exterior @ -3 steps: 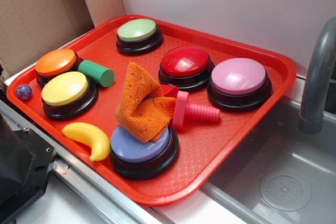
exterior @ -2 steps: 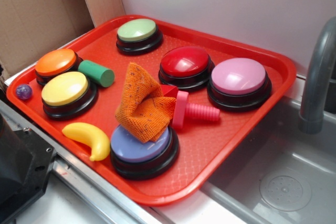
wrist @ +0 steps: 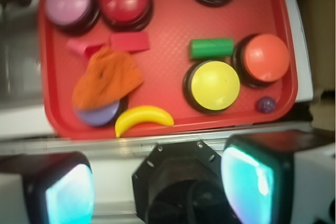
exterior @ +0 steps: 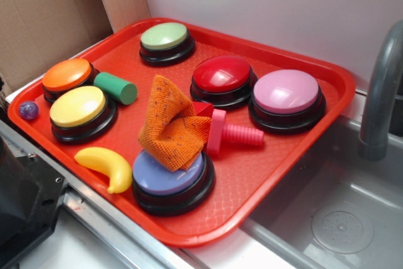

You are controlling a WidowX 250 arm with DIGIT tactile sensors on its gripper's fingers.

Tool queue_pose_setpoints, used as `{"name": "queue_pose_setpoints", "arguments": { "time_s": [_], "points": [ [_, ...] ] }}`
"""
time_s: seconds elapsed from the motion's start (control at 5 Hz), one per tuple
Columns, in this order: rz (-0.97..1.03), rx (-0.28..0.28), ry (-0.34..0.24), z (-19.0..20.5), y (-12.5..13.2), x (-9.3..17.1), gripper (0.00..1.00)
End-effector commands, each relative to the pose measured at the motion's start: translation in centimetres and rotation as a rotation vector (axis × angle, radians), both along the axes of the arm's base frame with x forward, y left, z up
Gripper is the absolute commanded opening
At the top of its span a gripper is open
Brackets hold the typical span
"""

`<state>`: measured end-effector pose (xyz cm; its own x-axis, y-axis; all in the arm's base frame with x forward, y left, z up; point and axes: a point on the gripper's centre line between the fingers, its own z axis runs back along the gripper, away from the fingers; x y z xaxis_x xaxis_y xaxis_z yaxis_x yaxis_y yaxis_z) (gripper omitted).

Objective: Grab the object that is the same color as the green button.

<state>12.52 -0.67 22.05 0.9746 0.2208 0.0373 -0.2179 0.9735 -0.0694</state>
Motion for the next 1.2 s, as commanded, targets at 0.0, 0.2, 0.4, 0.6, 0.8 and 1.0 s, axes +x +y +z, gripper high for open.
{"name": "queue_pose_setpoints", "arguments": {
  "time_s": [0.0, 0.2, 0.4, 0.6, 0.8, 1.0],
  "points": [
    [0.352, -0.039, 0.031, -3.6, 3.2, 3.6, 1.0],
    [0.495, -0.038, 0.052, -5.8, 4.5, 4.9, 1.0],
    [0.593, 0.014, 0.05, -8.5, 5.3, 6.2, 1.0],
    [0.642, 0.072, 0.081, -10.9, 6.3, 7.3, 1.0],
    [0.662, 0.088, 0.097, -12.7, 7.2, 8.3, 1.0],
    [0.669, 0.094, 0.1, -14.1, 7.5, 9.0, 1.0]
  ]
}}
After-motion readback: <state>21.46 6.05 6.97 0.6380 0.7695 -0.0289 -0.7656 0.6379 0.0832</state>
